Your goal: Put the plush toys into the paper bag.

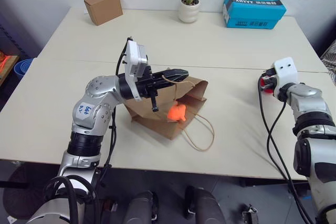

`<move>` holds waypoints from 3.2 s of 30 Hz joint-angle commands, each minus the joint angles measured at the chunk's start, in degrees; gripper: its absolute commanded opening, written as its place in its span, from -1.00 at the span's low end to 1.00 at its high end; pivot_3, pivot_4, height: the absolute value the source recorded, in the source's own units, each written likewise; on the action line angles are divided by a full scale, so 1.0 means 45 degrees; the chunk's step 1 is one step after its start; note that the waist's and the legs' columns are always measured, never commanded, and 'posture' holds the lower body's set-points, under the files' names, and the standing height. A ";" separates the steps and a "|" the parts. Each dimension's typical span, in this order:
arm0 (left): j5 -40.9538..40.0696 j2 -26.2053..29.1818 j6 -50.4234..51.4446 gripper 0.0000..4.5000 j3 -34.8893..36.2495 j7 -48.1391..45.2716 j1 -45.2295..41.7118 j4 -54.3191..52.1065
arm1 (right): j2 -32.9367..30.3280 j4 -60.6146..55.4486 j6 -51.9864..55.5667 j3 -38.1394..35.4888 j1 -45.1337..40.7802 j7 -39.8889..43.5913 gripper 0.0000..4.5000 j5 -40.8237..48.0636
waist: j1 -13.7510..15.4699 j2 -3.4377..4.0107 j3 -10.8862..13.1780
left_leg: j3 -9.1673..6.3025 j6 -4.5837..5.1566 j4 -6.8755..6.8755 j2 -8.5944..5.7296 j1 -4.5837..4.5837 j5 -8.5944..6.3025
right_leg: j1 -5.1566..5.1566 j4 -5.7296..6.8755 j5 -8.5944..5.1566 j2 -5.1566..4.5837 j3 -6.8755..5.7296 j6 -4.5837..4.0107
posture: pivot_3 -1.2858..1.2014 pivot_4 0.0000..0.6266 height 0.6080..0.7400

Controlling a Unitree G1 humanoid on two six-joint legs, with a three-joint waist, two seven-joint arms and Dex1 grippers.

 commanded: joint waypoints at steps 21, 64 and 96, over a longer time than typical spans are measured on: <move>-0.0325 -0.0139 0.0294 -1.00 -0.0148 -0.0705 -0.0243 -0.0445 | 0.5127 -1.4377 0.4382 0.2291 0.5618 -0.0080 -0.99 0.4678 | 0.0043 -0.0009 -0.0002 | 0.0009 -0.0023 0.0005 0.0010 -0.0011 -0.0008 | -0.0051 0.0029 0.0015 0.0007 0.0008 -0.0024 | 0.03 -0.52 1.00; -0.0621 -0.0748 -0.0350 -1.00 0.1203 -0.0245 -0.1886 0.1961 | 0.1144 -1.7850 1.3938 -0.3983 0.7119 -0.1547 -0.98 2.0447 | 0.0322 -0.0009 0.0000 | -0.0020 0.0012 0.0028 0.0011 -0.0064 -0.0018 | -0.0060 -0.0011 0.0025 -0.0037 -0.0004 -0.0005 | 0.03 -0.52 1.00; 0.0762 0.3568 -0.0857 0.99 0.1392 -0.3921 -0.0516 0.4194 | -0.1819 -2.0155 0.8108 -0.6491 1.1809 0.1865 1.00 1.5974 | 0.0360 -0.0019 0.0001 | 0.0015 0.0070 0.0085 -0.0008 -0.0169 -0.0024 | -0.0160 0.0011 0.0048 -0.0008 0.0003 0.0037 | 0.03 -0.52 1.00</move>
